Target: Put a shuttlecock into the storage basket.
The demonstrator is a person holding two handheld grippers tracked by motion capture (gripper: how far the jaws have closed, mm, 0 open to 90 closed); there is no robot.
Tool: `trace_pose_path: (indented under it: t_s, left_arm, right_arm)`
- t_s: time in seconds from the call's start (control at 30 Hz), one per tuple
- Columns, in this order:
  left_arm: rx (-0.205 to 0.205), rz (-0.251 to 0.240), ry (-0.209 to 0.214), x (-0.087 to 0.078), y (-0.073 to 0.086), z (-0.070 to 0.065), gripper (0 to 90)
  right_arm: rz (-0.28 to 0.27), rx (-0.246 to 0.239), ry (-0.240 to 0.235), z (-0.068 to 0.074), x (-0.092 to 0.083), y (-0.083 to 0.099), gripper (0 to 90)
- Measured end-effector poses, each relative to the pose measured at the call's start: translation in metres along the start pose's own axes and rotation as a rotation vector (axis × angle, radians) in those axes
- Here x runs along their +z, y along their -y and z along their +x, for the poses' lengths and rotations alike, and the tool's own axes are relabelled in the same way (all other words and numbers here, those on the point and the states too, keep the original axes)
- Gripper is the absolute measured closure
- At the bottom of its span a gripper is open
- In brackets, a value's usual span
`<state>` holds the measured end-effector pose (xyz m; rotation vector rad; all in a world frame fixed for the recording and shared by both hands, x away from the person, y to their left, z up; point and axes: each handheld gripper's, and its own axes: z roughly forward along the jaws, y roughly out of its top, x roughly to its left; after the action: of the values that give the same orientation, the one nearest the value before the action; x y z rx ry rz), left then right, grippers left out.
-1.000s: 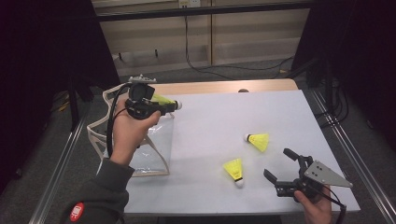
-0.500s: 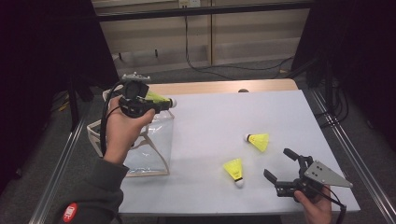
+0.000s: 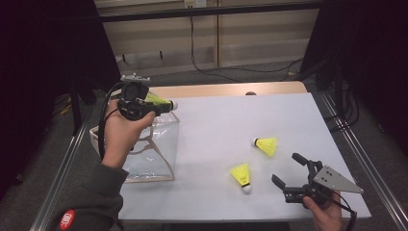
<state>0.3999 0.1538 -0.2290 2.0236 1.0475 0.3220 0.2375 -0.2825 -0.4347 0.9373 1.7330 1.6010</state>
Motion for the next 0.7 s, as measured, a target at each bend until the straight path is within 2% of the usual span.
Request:
trace_pose_path:
  t_s: [0.7]
  left_arm:
    - [-0.014, -0.004, -0.017, -0.0073, 0.0007, 0.0093, 82.1]
  right_arm:
    - [0.000, 0.000, 0.000, 0.0000, -0.0001, 0.0000, 1.3]
